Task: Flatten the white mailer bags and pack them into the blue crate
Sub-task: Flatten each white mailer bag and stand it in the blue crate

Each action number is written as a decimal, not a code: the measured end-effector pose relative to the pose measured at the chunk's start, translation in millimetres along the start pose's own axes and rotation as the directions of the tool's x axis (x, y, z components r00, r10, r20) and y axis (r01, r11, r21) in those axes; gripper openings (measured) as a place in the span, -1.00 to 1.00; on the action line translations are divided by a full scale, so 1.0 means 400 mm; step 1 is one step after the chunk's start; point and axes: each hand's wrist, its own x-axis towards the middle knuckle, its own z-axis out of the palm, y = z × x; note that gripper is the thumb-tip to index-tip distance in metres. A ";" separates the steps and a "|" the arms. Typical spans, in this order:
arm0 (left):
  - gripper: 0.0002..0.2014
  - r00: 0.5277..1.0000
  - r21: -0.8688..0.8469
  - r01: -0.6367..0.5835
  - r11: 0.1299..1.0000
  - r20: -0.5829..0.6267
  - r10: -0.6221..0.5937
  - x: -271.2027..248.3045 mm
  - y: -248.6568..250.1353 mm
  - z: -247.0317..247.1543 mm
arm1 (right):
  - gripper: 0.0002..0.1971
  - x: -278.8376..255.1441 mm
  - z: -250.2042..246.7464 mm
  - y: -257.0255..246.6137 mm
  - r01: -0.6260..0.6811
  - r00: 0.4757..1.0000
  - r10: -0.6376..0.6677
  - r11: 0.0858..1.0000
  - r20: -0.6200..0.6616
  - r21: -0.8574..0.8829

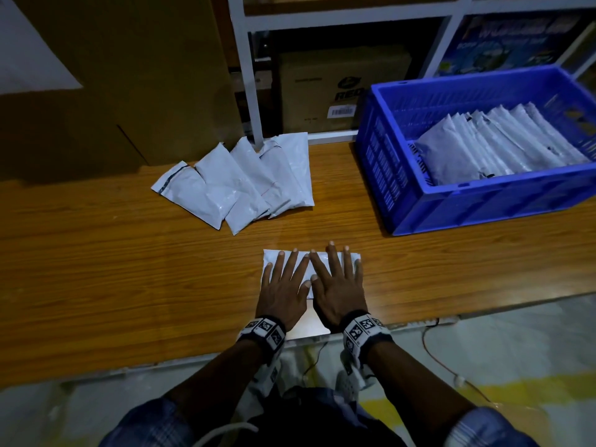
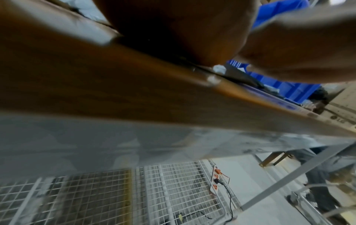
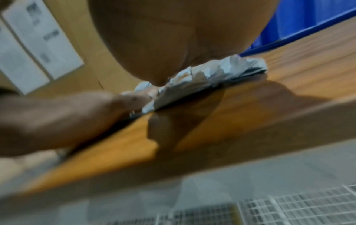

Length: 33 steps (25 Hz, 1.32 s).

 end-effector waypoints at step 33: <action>-0.38 1.000 0.011 -0.003 1.000 -0.010 0.003 -0.027 -0.032 0.008 | -0.45 0.018 0.021 -0.014 0.010 0.989 -0.016 0.999 0.147 0.038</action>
